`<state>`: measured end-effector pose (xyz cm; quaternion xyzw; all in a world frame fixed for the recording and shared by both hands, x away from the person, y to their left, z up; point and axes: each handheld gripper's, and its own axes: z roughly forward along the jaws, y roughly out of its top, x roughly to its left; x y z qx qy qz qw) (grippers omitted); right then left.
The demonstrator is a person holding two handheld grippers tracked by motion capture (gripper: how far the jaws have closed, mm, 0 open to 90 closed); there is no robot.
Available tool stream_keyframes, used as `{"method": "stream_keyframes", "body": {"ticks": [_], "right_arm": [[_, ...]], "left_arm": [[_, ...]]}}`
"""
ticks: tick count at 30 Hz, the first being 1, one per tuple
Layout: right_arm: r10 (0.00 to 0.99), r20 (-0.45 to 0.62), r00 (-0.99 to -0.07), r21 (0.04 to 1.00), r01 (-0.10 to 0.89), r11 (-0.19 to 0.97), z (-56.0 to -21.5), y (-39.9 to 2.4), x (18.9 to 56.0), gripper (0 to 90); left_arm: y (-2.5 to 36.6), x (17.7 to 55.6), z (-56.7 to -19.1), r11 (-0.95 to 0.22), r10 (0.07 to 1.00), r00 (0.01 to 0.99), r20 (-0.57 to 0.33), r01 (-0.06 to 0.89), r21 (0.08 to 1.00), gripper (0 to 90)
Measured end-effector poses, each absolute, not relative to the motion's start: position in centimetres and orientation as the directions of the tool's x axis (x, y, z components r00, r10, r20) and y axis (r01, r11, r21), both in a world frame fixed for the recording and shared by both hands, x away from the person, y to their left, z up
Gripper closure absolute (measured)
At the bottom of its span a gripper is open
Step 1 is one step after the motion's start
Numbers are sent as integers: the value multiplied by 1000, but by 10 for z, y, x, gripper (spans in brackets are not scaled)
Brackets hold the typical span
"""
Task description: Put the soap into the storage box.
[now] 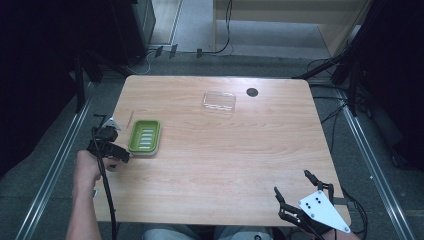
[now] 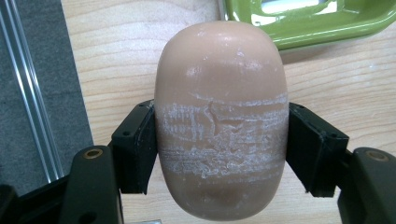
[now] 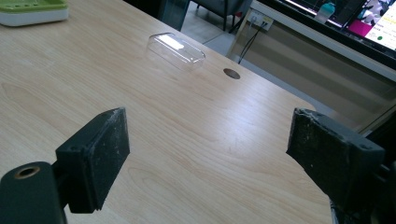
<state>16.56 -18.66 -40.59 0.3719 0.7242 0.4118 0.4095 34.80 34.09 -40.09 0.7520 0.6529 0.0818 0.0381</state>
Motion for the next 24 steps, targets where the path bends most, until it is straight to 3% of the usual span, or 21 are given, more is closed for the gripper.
{"method": "stream_keyframes", "body": {"ticks": [24], "right_arm": [[879,-286,-382,896,218,387,-406,-189,163,133]], "left_arm": [[338,355,-389,-165,986,154,71,967,196,338]]}}
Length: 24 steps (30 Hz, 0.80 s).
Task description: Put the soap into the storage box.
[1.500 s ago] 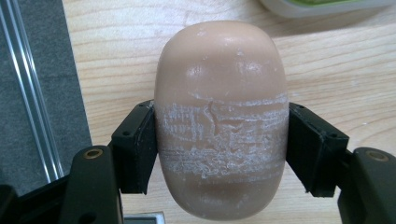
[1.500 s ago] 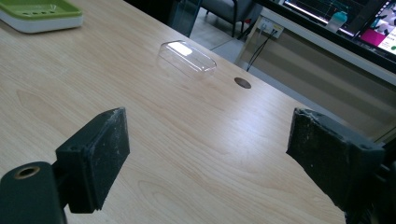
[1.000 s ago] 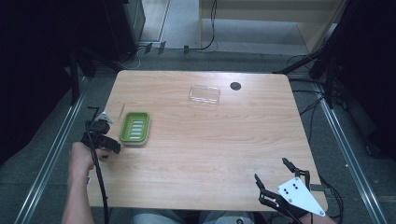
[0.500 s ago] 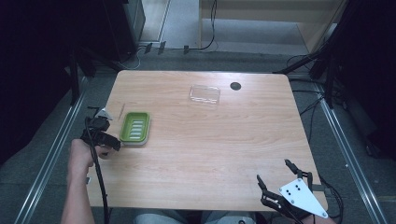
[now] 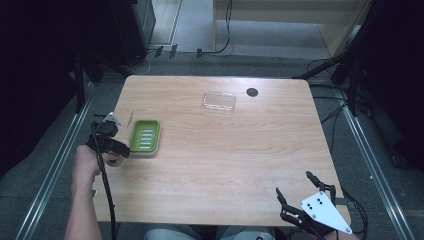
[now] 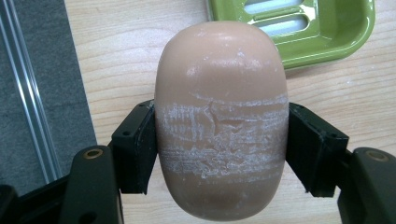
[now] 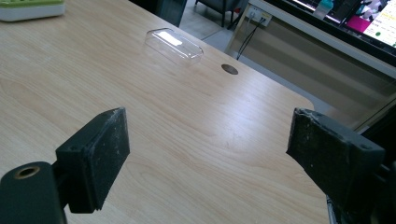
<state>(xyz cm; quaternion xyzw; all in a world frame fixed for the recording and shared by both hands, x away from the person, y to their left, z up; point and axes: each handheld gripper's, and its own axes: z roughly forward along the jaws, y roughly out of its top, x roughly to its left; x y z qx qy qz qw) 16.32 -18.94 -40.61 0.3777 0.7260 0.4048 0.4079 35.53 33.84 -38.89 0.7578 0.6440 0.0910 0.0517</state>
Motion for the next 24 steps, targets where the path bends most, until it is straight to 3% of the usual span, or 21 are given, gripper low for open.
{"method": "stream_keyframes", "body": {"ticks": [24], "right_arm": [[881,-283,-378,894,229,385,-406,-191,162,133]], "left_arm": [[323,375,-380,-205,979,196,63,953,221,338]]}}
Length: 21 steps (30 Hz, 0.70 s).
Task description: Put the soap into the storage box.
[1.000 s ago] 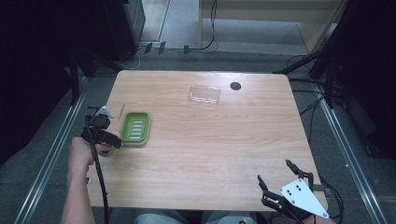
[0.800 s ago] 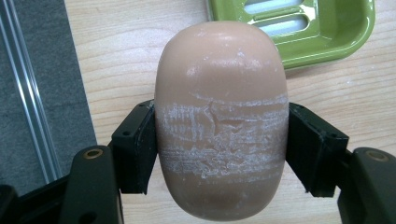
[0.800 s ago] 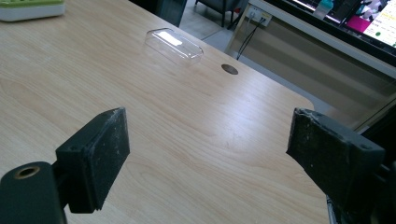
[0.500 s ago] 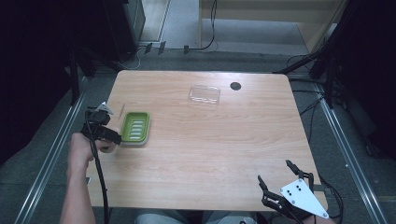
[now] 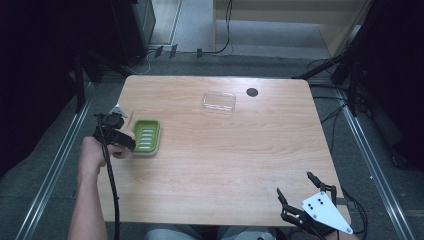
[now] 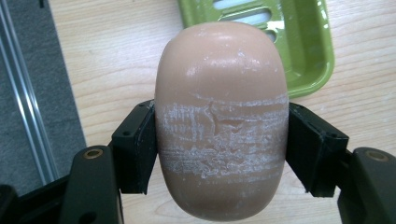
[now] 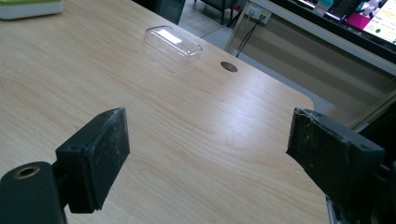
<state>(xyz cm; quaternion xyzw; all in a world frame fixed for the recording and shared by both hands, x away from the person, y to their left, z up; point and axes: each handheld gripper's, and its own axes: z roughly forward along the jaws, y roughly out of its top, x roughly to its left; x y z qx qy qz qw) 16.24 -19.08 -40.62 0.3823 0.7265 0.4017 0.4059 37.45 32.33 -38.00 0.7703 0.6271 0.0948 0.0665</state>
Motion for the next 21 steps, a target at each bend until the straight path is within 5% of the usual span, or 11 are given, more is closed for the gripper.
{"method": "stream_keyframes", "body": {"ticks": [21], "right_arm": [[886,-279,-371,893,238,381,-407,-195,161,133]], "left_arm": [[308,394,-384,-239,971,230,67,946,218,338]]}}
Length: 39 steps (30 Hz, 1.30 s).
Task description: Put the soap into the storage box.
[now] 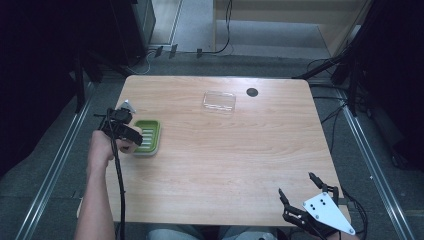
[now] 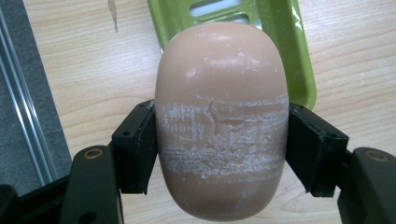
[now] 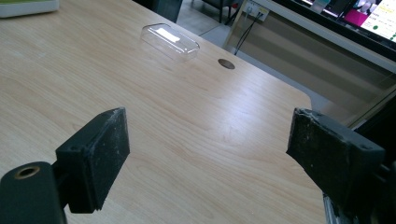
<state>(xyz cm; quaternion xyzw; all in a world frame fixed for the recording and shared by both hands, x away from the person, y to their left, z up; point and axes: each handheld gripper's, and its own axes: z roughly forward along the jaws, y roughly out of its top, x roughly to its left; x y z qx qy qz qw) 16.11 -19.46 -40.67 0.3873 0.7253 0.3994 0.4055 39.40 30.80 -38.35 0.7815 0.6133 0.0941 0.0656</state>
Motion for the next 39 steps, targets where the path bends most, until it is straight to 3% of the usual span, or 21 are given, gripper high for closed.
{"method": "stream_keyframes", "body": {"ticks": [39], "right_arm": [[895,-279,-349,892,251,376,-407,-200,156,133]], "left_arm": [[294,423,-395,-247,969,237,70,944,219,339]]}}
